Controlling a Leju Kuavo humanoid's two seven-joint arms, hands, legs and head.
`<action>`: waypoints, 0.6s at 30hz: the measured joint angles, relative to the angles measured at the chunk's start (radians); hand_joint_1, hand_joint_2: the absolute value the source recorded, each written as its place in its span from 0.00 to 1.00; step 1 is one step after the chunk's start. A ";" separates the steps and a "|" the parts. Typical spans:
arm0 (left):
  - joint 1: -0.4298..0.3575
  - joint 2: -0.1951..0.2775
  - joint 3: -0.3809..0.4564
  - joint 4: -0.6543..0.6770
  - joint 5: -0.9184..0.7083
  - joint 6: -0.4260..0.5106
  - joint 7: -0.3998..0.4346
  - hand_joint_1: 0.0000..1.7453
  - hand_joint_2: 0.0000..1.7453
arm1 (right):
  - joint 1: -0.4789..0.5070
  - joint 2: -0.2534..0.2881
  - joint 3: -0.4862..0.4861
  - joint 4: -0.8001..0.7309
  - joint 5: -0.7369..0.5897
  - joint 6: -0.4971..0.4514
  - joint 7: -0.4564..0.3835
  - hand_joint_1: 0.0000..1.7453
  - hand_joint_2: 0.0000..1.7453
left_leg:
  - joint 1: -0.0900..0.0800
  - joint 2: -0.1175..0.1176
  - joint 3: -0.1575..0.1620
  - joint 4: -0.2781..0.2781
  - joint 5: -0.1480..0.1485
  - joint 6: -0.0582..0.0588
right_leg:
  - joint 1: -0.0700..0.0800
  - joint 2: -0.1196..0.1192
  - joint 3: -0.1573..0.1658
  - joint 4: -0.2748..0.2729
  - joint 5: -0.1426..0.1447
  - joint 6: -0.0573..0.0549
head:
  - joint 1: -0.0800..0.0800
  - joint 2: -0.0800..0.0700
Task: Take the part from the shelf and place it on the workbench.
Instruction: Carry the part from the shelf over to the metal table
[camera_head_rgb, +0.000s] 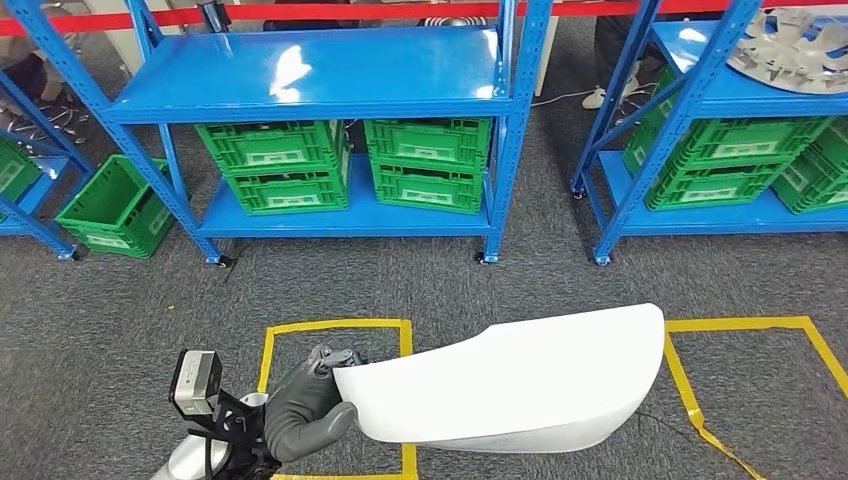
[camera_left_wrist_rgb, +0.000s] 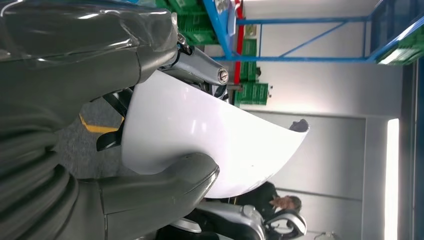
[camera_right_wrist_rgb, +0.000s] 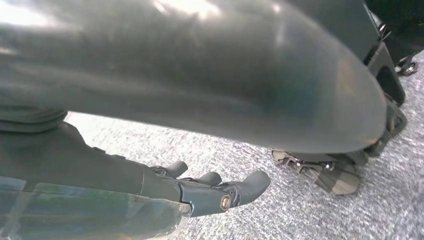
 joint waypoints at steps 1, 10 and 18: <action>0.001 0.001 0.000 0.000 -0.002 0.001 -0.001 1.00 1.00 | 0.000 0.000 0.000 0.000 0.003 -0.001 0.000 0.00 0.00 | 0.000 -0.003 -0.017 0.045 -0.014 -0.001 | 0.001 0.011 -0.002 0.000 0.002 -0.001 | 0.000 0.000; 0.003 0.004 0.006 -0.003 -0.010 0.004 -0.005 1.00 1.00 | -0.010 0.010 0.000 0.003 0.068 -0.042 0.004 0.00 0.00 | -0.004 -0.075 0.126 -0.240 0.116 0.048 | -0.004 0.109 -0.030 -0.001 0.032 0.038 | -0.005 0.000; 0.000 0.000 0.004 -0.006 -0.009 0.000 0.001 1.00 1.00 | -0.005 0.010 -0.009 0.005 0.052 -0.040 0.019 0.00 0.00 | -0.011 0.039 0.120 -0.275 0.146 0.062 | 0.007 -0.014 -0.141 0.256 -0.084 0.045 | 0.007 0.000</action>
